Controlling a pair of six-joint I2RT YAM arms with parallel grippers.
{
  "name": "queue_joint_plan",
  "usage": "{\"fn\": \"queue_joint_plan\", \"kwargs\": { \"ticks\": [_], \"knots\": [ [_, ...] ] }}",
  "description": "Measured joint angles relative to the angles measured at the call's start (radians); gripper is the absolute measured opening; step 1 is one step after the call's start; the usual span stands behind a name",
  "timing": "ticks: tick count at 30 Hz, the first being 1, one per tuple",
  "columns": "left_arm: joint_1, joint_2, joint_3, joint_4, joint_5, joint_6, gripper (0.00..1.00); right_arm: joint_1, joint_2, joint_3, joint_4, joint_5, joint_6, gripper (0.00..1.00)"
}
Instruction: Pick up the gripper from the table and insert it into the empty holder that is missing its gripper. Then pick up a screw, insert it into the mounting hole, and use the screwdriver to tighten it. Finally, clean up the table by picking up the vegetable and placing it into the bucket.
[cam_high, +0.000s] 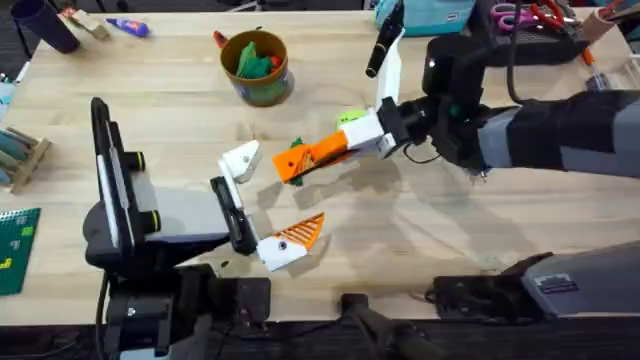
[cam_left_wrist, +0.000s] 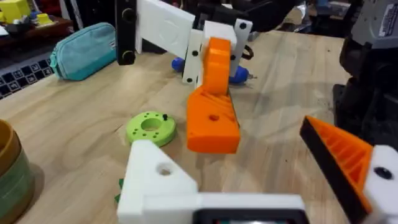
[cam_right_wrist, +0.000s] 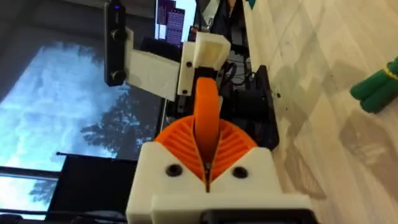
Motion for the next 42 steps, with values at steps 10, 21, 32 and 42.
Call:
{"fn": "queue_joint_plan", "kwargs": {
  "ticks": [10, 21, 32, 42],
  "knots": [
    [0.000, 0.000, 0.000, 0.000, 0.000, 0.000, 0.986, 0.005, 0.031, -0.002, 0.143, -0.010, 0.094, 0.008],
    [0.000, 0.000, 0.000, 0.000, 0.000, 0.000, 0.986, 0.033, 0.089, -0.003, 0.216, -0.017, 0.220, 0.008],
    [0.000, 0.000, 0.000, 0.000, 0.000, 0.000, 0.986, 0.035, 0.115, -0.003, 0.306, -0.017, 0.301, 0.008],
    [0.000, 0.000, 0.000, 0.000, 0.000, 0.000, 0.986, 0.039, 0.125, -0.003, 0.331, -0.016, 0.318, 0.008]
  ]
}}
